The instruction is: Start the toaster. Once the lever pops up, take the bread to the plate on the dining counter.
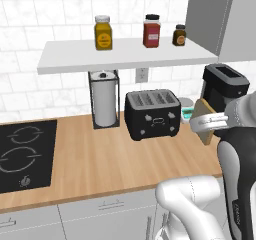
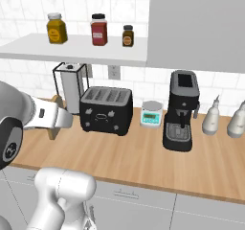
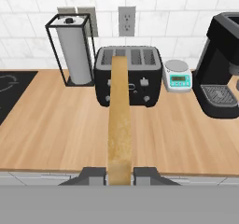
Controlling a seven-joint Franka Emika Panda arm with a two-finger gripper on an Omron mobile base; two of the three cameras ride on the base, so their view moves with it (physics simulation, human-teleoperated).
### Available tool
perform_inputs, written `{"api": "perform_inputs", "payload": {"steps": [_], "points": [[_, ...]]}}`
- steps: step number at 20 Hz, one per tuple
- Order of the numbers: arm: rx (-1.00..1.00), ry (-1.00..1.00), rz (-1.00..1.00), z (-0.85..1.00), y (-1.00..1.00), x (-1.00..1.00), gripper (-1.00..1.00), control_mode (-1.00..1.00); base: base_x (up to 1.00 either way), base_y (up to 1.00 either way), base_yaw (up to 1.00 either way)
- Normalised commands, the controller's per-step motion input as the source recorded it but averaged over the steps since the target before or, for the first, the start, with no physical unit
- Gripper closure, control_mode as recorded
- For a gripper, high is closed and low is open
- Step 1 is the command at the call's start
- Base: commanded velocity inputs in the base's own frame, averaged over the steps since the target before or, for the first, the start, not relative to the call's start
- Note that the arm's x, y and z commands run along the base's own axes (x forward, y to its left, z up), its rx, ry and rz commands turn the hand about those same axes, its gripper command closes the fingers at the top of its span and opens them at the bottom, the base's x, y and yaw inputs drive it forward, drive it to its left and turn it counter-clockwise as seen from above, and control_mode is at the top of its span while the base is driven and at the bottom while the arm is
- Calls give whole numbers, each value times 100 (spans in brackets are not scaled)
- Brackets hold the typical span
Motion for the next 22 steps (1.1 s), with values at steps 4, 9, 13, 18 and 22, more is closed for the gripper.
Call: {"api": "perform_inputs", "payload": {"steps": [4,9,13,18,22], "points": [[0,0,0,0,0,-1,100,100,-6,0,0],[0,0,0,0,0,0,100,100,-76,-11,-22],[0,0,0,0,0,0,100,100,-61,-9,-74],[0,0,0,0,0,0,100,100,-29,0,-91],[0,0,0,0,0,0,100,100,-7,0,-100]]}}
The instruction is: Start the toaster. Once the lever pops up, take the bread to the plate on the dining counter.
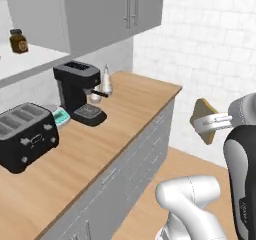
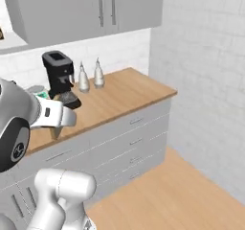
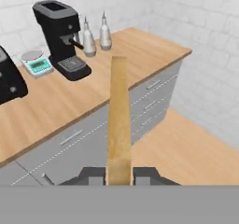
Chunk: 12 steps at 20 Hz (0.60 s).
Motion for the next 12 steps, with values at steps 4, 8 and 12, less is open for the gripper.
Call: {"api": "perform_inputs", "payload": {"steps": [4,8,12], "points": [[0,0,0,0,0,0,100,100,0,0,-100],[0,0,0,0,0,0,100,100,0,0,-100],[0,0,0,0,0,0,100,100,0,0,-100]]}}
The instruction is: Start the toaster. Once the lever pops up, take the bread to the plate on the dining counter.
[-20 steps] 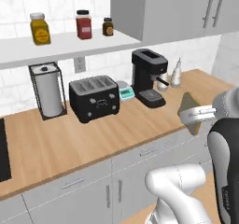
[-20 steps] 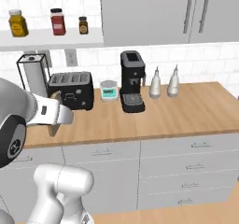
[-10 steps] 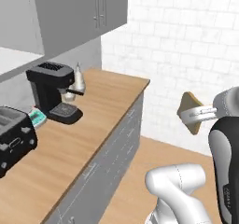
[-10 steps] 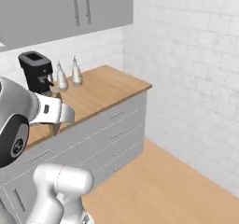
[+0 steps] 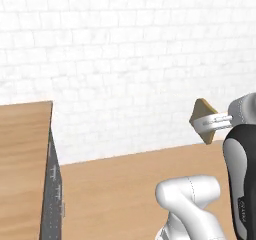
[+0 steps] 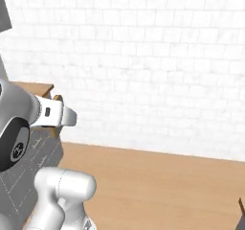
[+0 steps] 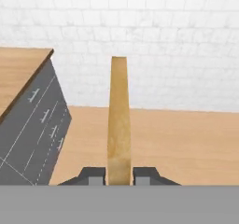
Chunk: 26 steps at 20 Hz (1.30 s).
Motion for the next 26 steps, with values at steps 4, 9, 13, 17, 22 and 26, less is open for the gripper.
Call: {"api": "perform_inputs", "payload": {"steps": [4,9,13,17,22,26], "points": [[0,0,0,0,0,0,100,100,0,0,-100],[0,0,0,0,0,0,100,100,0,0,-99],[0,0,0,0,0,0,100,100,0,0,-99],[0,0,0,0,0,0,100,100,0,0,-98],[0,0,0,0,0,0,100,100,1,0,-92],[0,0,0,0,0,0,100,100,31,47,-60]]}}
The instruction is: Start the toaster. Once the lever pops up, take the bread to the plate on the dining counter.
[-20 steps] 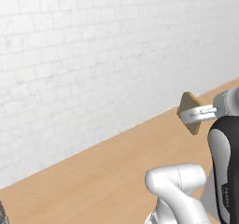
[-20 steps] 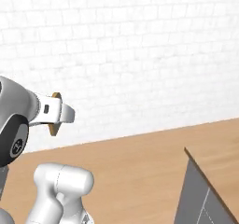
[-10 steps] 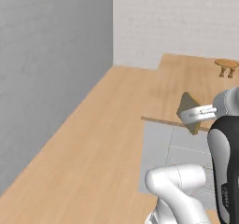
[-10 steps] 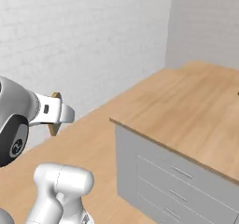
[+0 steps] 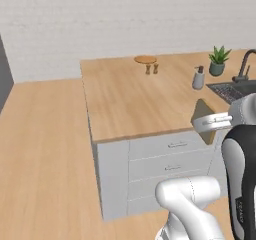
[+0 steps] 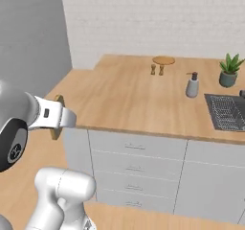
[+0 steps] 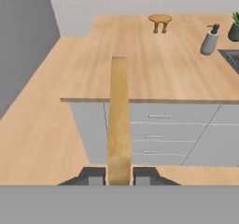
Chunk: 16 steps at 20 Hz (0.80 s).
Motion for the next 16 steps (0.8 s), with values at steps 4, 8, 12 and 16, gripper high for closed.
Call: {"api": "perform_inputs", "payload": {"steps": [4,8,12,16], "points": [[0,0,0,0,0,0,100,100,49,77,-29],[0,0,0,0,0,0,100,100,39,100,-8],[0,0,0,0,0,0,100,100,37,100,0],[0,0,0,0,0,0,100,100,45,100,0]]}}
